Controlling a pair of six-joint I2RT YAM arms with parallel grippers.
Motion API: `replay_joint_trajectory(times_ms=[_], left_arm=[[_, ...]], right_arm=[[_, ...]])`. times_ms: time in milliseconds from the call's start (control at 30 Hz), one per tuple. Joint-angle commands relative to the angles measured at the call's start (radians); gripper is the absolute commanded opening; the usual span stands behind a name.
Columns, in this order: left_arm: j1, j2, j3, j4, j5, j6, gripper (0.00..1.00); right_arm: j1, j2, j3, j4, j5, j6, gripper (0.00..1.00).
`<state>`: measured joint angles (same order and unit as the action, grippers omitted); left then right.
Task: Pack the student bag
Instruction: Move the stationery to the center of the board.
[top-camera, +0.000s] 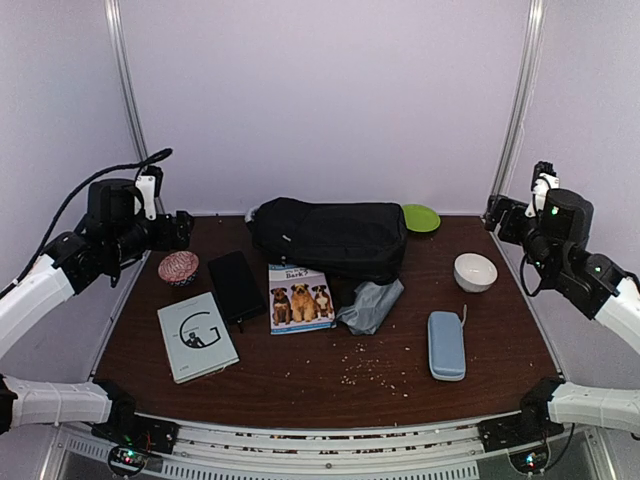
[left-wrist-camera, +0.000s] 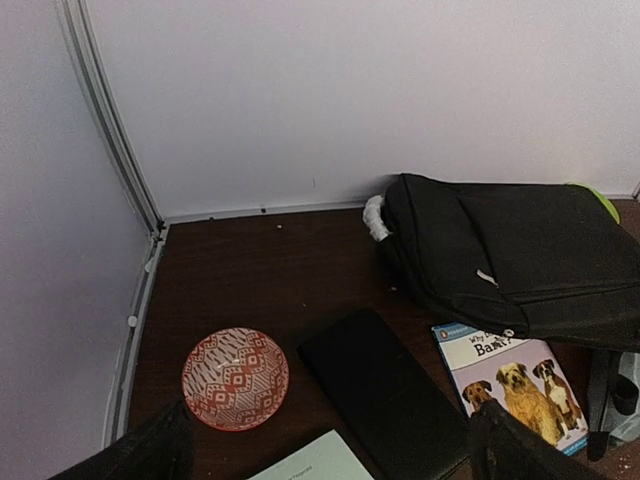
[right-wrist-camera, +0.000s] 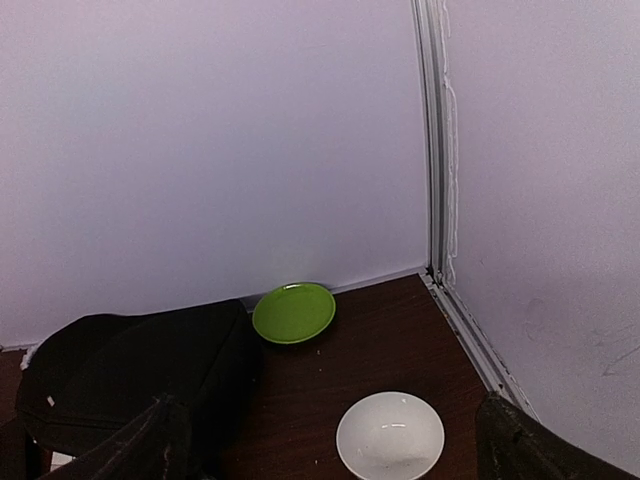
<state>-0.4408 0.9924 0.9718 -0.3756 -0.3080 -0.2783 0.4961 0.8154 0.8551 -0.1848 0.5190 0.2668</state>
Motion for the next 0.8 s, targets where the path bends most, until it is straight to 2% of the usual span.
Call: replay_joint_trajectory(times_ms=[0,133,267,333,533,633,767], left_arm=[[0.014,-0.015,-0.024,0.042,0.048,-0.025,0.98],[0.017,-0.033,-0.029,0.06,0.104,-0.005,0.98],[0.02,-0.024,0.038,0.032,0.285,0.085,0.98],[0.02,-0.011,0.067,0.019,0.318,0.108,0.98],[0.022,-0.005,0.017,0.087,0.296,0.076,0.98],[0.023,-0.012,-0.023,0.111,0.208,0.037,0.98],[0.023,-0.019,-0.051,0.125,0.158,0.01,0.98]], right_arm=[[-0.013,-0.021,0.016,-0.066,-0.032,0.02,0.99],[-0.016,-0.017,0.05,-0.113,-0.05,0.027,0.99],[-0.016,0.008,0.093,-0.163,-0.106,0.037,1.0],[-0.013,0.025,0.103,-0.174,-0.139,0.054,0.99],[0.0,0.126,0.085,-0.264,-0.156,0.245,0.97],[-0.001,0.162,0.023,-0.304,-0.15,0.344,0.97],[0.017,0.205,-0.093,-0.261,-0.238,0.432,0.92]])
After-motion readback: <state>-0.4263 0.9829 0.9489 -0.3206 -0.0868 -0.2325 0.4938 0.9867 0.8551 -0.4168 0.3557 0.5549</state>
